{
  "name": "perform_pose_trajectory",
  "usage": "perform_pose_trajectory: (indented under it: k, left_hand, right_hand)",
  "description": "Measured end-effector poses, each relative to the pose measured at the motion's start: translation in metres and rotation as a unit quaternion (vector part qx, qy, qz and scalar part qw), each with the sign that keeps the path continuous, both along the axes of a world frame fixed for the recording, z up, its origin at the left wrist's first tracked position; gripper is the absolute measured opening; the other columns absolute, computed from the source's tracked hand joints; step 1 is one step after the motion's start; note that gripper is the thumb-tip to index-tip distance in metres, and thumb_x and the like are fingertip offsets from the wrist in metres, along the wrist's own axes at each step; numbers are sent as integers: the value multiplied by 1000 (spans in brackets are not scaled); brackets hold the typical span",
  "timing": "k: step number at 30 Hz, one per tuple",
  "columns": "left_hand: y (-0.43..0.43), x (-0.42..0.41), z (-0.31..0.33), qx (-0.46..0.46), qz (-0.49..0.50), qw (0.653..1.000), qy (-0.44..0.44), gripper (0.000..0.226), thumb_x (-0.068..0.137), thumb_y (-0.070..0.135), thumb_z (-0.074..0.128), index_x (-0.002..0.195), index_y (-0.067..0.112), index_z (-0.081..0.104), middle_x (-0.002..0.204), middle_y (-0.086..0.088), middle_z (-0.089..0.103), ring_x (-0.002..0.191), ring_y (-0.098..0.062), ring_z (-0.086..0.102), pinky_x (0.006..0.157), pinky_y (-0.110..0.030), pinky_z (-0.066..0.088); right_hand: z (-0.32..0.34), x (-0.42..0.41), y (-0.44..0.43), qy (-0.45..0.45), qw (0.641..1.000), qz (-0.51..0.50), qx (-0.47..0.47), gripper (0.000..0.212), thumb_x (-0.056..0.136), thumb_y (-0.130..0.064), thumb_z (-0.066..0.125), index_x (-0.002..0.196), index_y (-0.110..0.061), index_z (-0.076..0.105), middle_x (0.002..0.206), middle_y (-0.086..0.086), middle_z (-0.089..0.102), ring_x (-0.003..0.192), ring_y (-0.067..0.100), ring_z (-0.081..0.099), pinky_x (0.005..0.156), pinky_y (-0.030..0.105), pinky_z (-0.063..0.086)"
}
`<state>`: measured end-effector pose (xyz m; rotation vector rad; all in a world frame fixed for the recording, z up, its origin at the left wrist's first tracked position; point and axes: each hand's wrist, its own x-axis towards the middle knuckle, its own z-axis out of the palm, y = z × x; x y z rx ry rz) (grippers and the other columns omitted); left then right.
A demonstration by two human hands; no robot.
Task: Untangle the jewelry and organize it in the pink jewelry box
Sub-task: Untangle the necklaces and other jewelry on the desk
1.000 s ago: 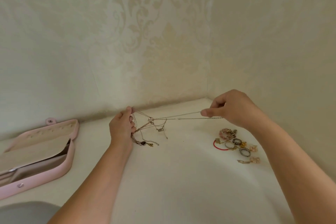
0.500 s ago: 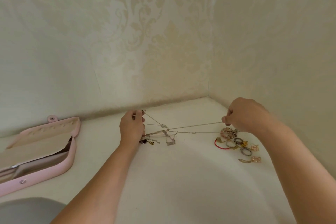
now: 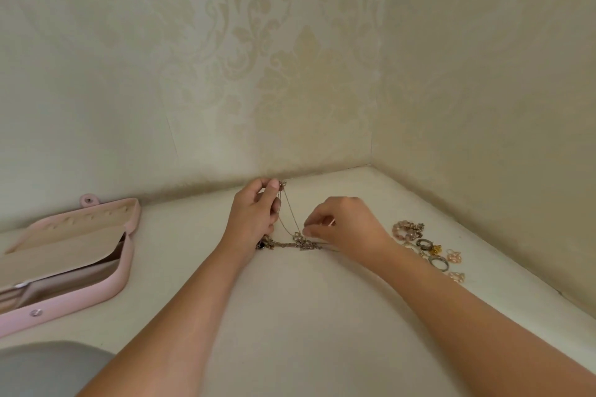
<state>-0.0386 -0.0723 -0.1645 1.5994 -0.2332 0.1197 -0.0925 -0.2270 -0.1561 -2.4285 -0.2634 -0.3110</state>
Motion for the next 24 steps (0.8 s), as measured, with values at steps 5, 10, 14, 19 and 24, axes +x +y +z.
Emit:
perform_pose_trajectory:
  k: [5, 10, 14, 19, 24]
  left_hand:
    - [1, 0, 1, -18, -9, 1000, 2, 18, 98, 26, 48, 89, 14, 57, 57, 3, 44, 42, -8, 30, 39, -18, 22]
    - [1, 1, 3, -71, -20, 997, 26, 17, 99, 24, 48, 87, 14, 55, 52, 7, 43, 43, -7, 27, 38, -16, 20]
    - [0, -1, 5, -81, -30, 996, 36, 15, 97, 24, 51, 87, 15, 57, 49, 8, 42, 41, -7, 27, 38, -16, 19]
    - [1, -2, 6, -109, -11, 993, 45, 20, 97, 22, 52, 81, 12, 56, 50, 6, 41, 40, -7, 26, 37, -16, 19]
    - [0, 1, 6, -138, 11, 988, 62, 21, 100, 22, 47, 82, 11, 53, 55, 1, 45, 36, -5, 28, 34, -15, 21]
  right_hand:
    - [-13, 4, 9, 11, 999, 45, -16, 13, 85, -25, 64, 93, -19, 74, 87, -5, 62, 81, 10, 55, 76, 27, 45]
    - [-15, 9, 10, 25, 1000, 8, -4, 15, 89, -26, 60, 95, -18, 72, 82, -3, 60, 75, 10, 50, 72, 28, 42]
    - [-15, 11, 14, 54, 998, -20, -20, 12, 80, -26, 68, 86, -16, 63, 83, -1, 61, 75, 13, 53, 68, 27, 42]
    - [-11, 12, 11, 84, 996, -4, 2, 7, 78, -12, 66, 79, -15, 59, 66, -10, 53, 62, 7, 48, 55, 18, 38]
    - [-12, 7, 10, 15, 1000, -3, 8, 12, 77, -8, 64, 76, -16, 55, 77, -3, 56, 70, 13, 51, 61, 22, 40]
